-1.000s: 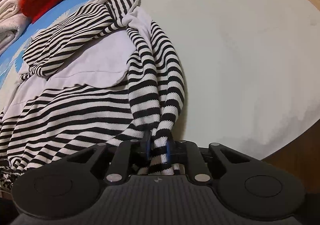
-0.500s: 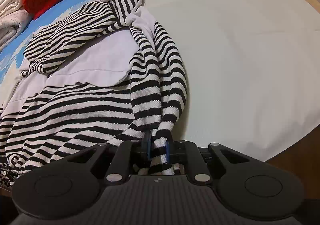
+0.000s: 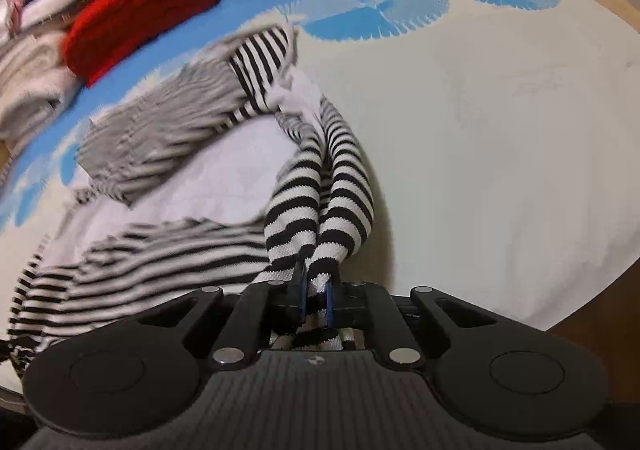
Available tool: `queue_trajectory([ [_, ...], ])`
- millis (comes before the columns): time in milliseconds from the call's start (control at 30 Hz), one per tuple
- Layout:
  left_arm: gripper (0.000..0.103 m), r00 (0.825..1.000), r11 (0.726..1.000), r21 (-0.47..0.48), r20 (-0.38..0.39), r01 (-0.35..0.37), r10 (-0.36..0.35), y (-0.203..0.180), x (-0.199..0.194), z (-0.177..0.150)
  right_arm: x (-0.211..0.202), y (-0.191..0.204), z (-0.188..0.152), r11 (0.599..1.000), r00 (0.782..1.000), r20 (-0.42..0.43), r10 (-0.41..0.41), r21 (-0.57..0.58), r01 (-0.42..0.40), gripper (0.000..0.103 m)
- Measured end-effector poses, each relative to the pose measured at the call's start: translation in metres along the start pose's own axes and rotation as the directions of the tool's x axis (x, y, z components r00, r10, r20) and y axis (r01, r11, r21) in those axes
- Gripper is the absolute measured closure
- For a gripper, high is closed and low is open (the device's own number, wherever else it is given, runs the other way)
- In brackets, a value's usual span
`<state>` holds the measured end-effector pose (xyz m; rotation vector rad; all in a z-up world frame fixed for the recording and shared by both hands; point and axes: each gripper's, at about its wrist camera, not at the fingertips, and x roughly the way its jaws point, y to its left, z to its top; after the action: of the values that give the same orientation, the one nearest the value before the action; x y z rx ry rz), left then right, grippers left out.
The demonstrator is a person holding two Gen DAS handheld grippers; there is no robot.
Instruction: Fold small clothes
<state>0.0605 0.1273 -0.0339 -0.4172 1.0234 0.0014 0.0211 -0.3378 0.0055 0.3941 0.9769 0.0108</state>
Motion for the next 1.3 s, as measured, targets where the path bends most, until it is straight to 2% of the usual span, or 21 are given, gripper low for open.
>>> queue_trajectory([
  [100, 0.097, 0.997, 0.998, 0.008, 0.048, 0.062, -0.062, -0.002, -0.032, 0.012, -0.029, 0.0, 0.012, 0.997, 0.996, 0.053, 0.073, -0.018, -0.072, 0.096],
  [267, 0.097, 0.982, 0.986, 0.062, 0.095, 0.158, -0.163, -0.006, -0.099, 0.017, -0.092, -0.005, 0.023, 0.978, 0.974, 0.091, 0.209, -0.028, -0.207, 0.096],
  [333, 0.097, 0.972, 0.975, 0.059, 0.088, 0.213, -0.217, -0.002, -0.126, 0.016, -0.116, -0.008, 0.022, 0.968, 0.964, 0.088, 0.251, -0.034, -0.249, 0.096],
  [400, 0.097, 0.969, 0.971, 0.046, 0.062, 0.237, -0.239, 0.001, -0.14, 0.015, -0.14, -0.015, 0.019, 0.952, 0.948, 0.091, 0.305, -0.005, -0.306, 0.096],
  [500, 0.097, 0.971, 0.971, 0.005, 0.0, 0.241, -0.241, 0.005, -0.134, 0.027, -0.148, -0.019, 0.021, 0.942, 0.94, 0.081, 0.332, 0.014, -0.334, 0.096],
  [567, 0.097, 0.968, 0.968, -0.023, -0.028, 0.25, -0.251, 0.009, -0.118, 0.046, -0.132, -0.015, 0.037, 0.943, 0.943, 0.052, 0.329, 0.034, -0.331, 0.096],
  [633, 0.097, 0.972, 0.973, -0.047, -0.055, 0.224, -0.227, 0.009, -0.086, 0.079, -0.102, -0.006, 0.066, 0.948, 0.948, 0.03, 0.317, 0.034, -0.317, 0.096],
  [667, 0.097, 0.969, 0.97, -0.068, -0.067, 0.234, -0.239, 0.012, -0.065, 0.1, -0.084, 0.0, 0.08, 0.955, 0.955, 0.019, 0.295, 0.03, -0.296, 0.096],
  [767, 0.094, 0.96, 0.947, -0.209, -0.087, 0.243, -0.265, 0.03, -0.004, 0.159, -0.01, 0.013, 0.141, 0.968, 0.969, 0.005, 0.245, 0.063, -0.245, 0.094],
  [833, 0.093, 0.975, 0.952, -0.231, -0.038, 0.203, -0.217, 0.038, 0.017, 0.194, 0.028, 0.013, 0.173, 0.98, 0.986, 0.032, 0.162, 0.109, -0.165, 0.085],
  [867, 0.092, 0.979, 0.954, -0.227, 0.005, 0.198, -0.202, 0.04, 0.02, 0.205, 0.041, 0.012, 0.187, 0.985, 0.989, 0.07, 0.129, 0.109, -0.137, 0.085],
  [900, 0.089, 0.977, 0.953, -0.213, 0.052, 0.213, -0.207, 0.043, 0.023, 0.21, 0.047, 0.011, 0.193, 0.988, 0.988, 0.108, 0.106, 0.098, -0.117, 0.085],
  [933, 0.085, 0.974, 0.955, -0.192, 0.066, 0.225, -0.216, 0.044, 0.026, 0.21, 0.052, 0.009, 0.196, 0.991, 0.985, 0.145, 0.091, 0.085, -0.104, 0.085],
  [967, 0.083, 0.977, 0.963, -0.166, 0.038, 0.211, -0.208, 0.042, 0.031, 0.209, 0.056, 0.007, 0.196, 0.991, 0.982, 0.158, 0.104, 0.062, -0.115, 0.084],
  [1000, 0.082, 0.984, 0.978, -0.117, -0.012, 0.174, -0.177, 0.036, 0.039, 0.208, 0.061, 0.005, 0.192, 0.991, 0.981, 0.145, 0.127, 0.024, -0.132, 0.084],
  [1067, 0.065, 0.987, 0.988, 0.023, -0.045, 0.156, -0.154, 0.023, 0.048, 0.204, 0.077, 0.008, 0.187, 0.988, 0.988, 0.047, 0.146, -0.053, -0.143, 0.076],
  [1100, 0.053, 0.989, 0.986, 0.084, -0.054, 0.144, -0.14, 0.018, 0.052, 0.201, 0.083, 0.01, 0.183, 0.984, 0.987, 0.031, 0.159, -0.085, -0.156, 0.072],
  [1167, 0.046, 0.993, 0.977, 0.181, -0.052, 0.115, -0.107, 0.01, 0.061, 0.193, 0.1, 0.014, 0.175, 0.978, 0.993, -0.005, 0.118, -0.17, -0.117, 0.062],
  [1200, 0.042, 0.994, 0.974, 0.201, -0.052, 0.102, -0.094, 0.01, 0.067, 0.187, 0.108, 0.016, 0.17, 0.974, 0.995, -0.012, 0.103, -0.2, -0.103, 0.061],
  [1300, 0.042, 0.996, 0.98, 0.185, -0.058, 0.071, -0.062, 0.013, 0.09, 0.178, 0.13, 0.011, 0.159, 0.971, 0.997, -0.043, 0.07, -0.226, -0.078, 0.06],
])
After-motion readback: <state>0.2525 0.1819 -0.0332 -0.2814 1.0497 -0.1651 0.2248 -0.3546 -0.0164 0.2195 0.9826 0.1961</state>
